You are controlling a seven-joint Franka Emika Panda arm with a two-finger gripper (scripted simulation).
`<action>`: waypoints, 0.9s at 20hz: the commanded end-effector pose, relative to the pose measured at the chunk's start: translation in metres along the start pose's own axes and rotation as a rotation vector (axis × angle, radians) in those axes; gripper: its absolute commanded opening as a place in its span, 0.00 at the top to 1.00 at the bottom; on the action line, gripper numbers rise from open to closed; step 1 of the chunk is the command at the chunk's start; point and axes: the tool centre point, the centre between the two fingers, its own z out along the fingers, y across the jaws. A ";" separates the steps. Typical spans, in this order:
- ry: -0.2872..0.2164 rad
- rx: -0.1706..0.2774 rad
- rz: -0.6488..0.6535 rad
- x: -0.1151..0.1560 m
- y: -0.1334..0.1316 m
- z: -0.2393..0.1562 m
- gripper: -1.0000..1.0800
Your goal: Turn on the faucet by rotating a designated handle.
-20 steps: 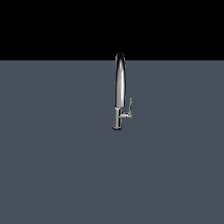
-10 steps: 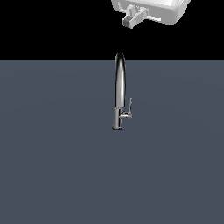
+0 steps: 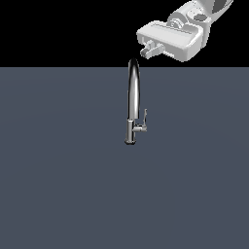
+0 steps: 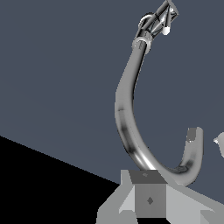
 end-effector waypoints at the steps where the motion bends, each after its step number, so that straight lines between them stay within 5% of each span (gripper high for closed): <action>1: -0.046 0.047 0.044 0.020 0.000 0.002 1.00; 18: -0.372 0.389 0.372 0.154 0.015 0.046 1.00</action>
